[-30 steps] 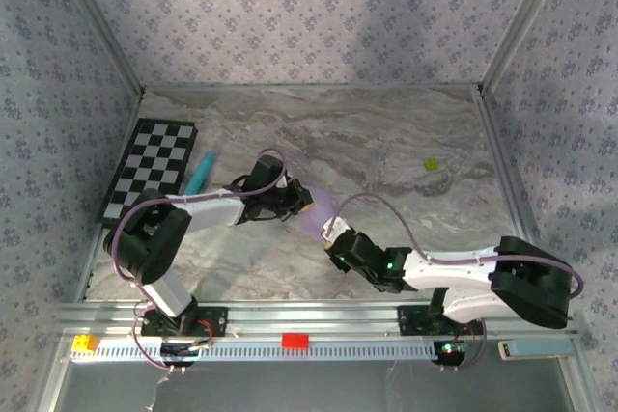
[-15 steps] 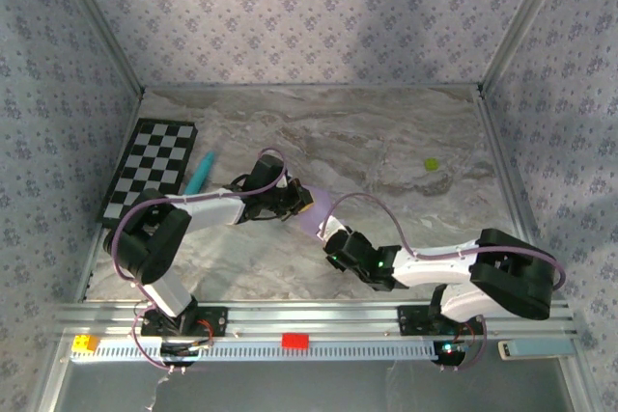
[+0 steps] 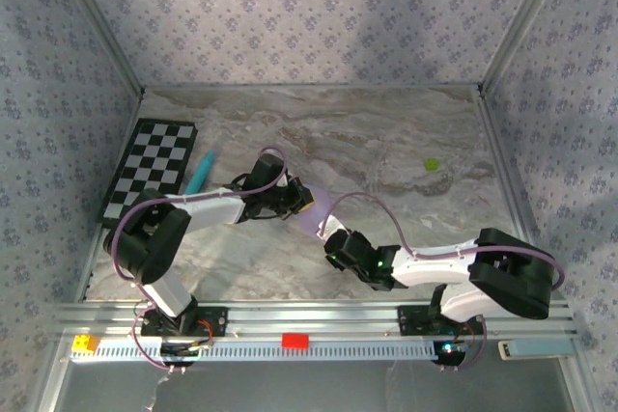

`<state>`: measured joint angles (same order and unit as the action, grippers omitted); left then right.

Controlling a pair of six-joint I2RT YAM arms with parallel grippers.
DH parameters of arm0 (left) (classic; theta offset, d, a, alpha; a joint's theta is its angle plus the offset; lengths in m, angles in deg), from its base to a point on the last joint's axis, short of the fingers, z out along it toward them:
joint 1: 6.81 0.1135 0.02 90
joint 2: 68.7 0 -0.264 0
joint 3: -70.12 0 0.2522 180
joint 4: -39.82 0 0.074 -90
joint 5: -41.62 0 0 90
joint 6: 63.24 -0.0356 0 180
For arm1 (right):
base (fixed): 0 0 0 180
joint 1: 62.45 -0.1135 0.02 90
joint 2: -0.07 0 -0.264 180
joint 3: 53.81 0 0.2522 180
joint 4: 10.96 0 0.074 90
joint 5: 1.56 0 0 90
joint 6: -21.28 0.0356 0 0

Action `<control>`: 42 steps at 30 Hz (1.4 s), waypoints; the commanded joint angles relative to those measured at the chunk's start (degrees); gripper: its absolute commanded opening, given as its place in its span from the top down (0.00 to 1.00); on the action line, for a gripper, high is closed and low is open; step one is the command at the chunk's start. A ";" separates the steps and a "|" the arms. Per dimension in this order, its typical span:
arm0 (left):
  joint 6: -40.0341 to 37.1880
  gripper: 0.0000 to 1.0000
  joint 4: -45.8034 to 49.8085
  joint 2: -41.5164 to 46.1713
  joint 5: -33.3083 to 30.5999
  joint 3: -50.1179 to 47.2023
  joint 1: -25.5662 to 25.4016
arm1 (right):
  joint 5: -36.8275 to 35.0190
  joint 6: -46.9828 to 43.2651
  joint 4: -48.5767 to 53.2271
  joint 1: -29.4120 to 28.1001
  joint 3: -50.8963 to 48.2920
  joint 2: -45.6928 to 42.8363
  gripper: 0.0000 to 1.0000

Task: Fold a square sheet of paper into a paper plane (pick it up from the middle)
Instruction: Fourth fold the wing at the center of the table.

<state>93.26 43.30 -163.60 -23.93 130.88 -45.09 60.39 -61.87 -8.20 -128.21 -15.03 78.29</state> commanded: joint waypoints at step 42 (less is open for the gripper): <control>-1.02 0.94 1.32 1.73 -0.19 1.20 -0.30 | 2.67 3.42 -1.31 2.47 1.44 1.15 0.84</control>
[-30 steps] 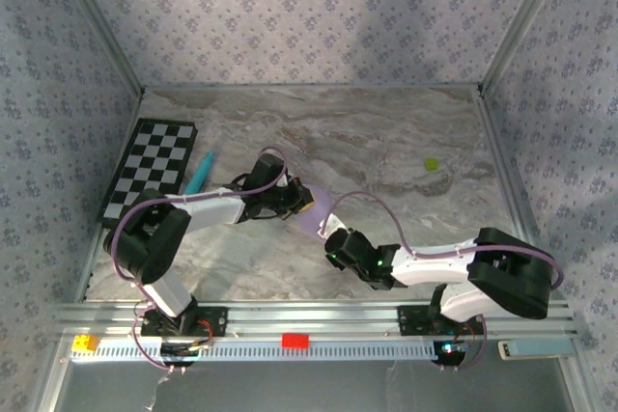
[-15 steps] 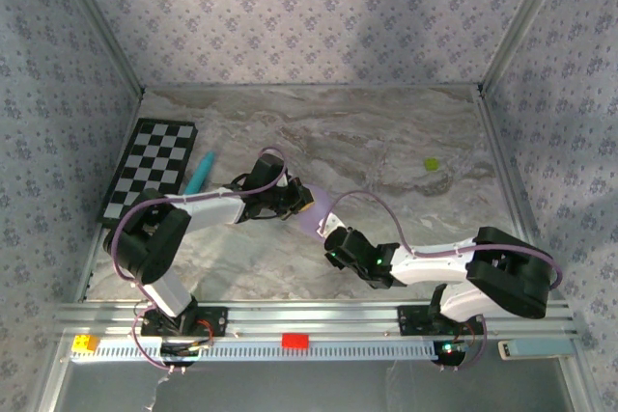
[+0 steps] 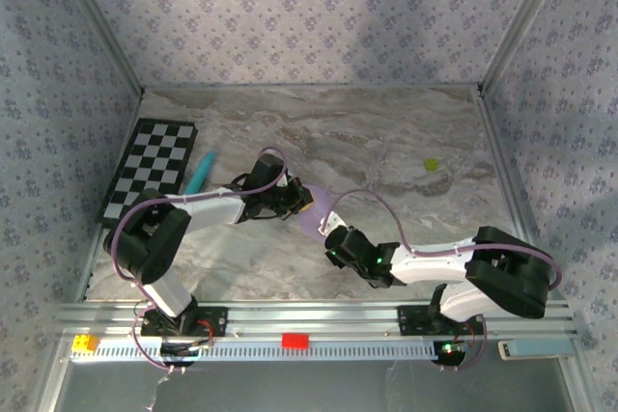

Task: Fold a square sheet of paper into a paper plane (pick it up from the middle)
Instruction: Fourth fold the wing at the center of the table.

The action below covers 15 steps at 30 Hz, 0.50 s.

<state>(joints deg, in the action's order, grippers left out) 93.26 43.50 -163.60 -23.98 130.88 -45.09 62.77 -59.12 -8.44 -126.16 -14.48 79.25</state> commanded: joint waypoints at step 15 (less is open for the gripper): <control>-0.93 0.91 1.82 2.24 -0.97 1.16 -0.27 | 1.71 2.23 -1.06 1.29 0.59 0.18 0.97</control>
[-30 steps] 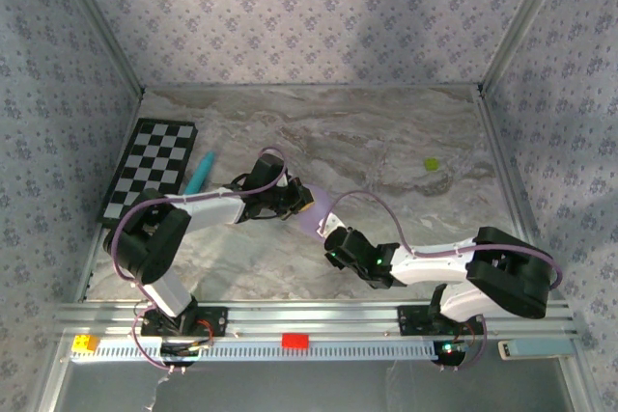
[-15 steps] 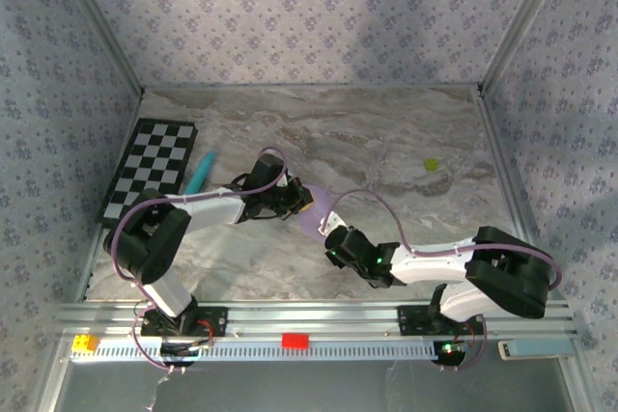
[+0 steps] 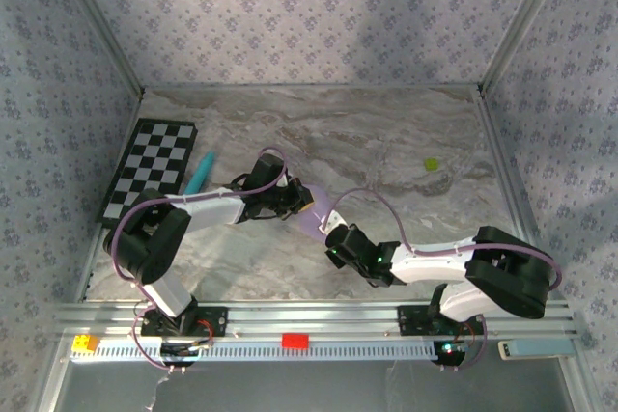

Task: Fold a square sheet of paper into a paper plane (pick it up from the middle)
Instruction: Fourth fold the wing at the center of the table.

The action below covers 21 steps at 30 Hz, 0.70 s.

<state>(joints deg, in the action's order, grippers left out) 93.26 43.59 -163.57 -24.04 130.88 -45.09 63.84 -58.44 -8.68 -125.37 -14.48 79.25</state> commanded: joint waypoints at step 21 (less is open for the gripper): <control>-1.94 0.55 6.08 7.57 -6.84 -0.53 0.53 | 19.59 9.66 -7.14 9.44 -2.05 1.07 1.00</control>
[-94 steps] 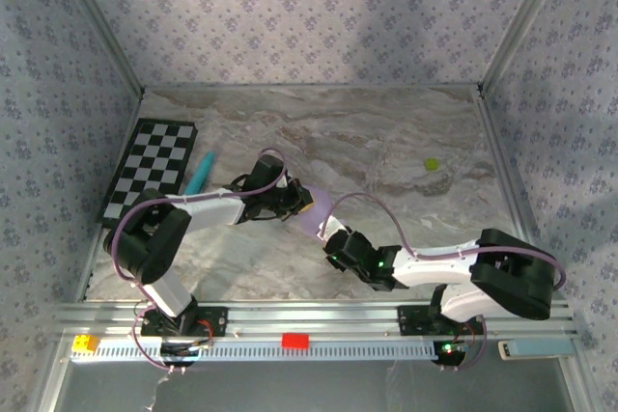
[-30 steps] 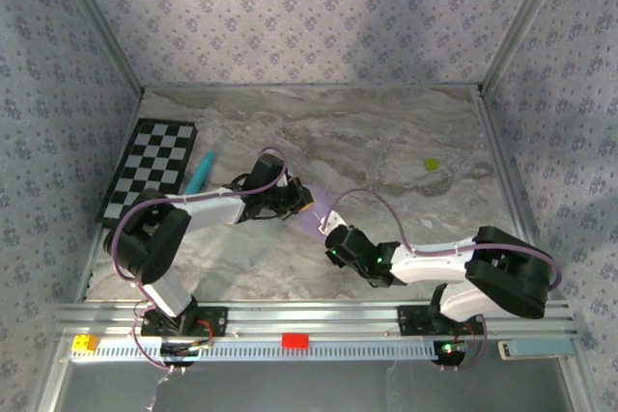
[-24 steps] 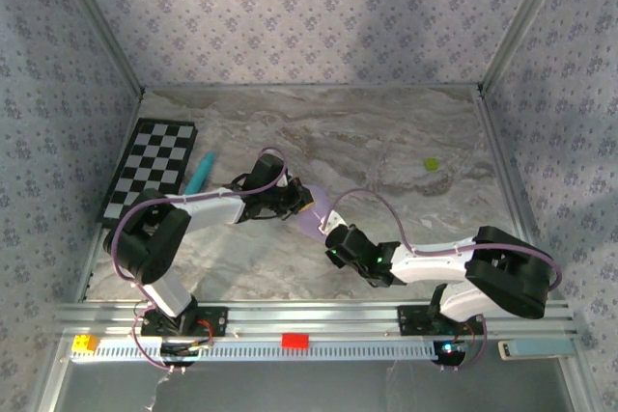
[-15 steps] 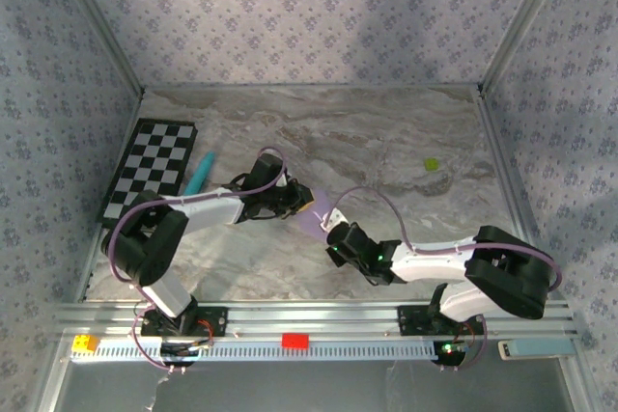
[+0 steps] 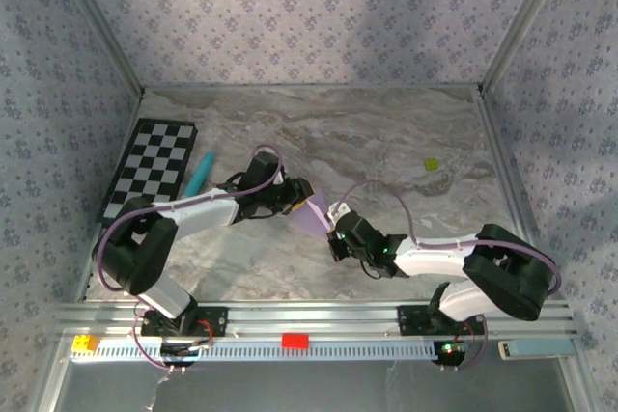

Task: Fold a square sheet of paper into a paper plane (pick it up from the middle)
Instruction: Fourth fold the wing at the center of the table.

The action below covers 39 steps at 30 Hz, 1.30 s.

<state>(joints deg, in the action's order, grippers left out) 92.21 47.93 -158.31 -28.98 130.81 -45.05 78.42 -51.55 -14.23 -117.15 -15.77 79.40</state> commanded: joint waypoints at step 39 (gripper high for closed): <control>0.64 0.93 -2.91 -6.47 2.18 0.53 -0.07 | 27.97 20.34 -12.39 14.00 -2.87 7.11 1.00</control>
<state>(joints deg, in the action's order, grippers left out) 92.45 46.27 -163.55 -28.06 129.35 -44.74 104.98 -33.17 -25.40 -103.58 -17.85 85.74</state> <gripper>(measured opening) 0.077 0.050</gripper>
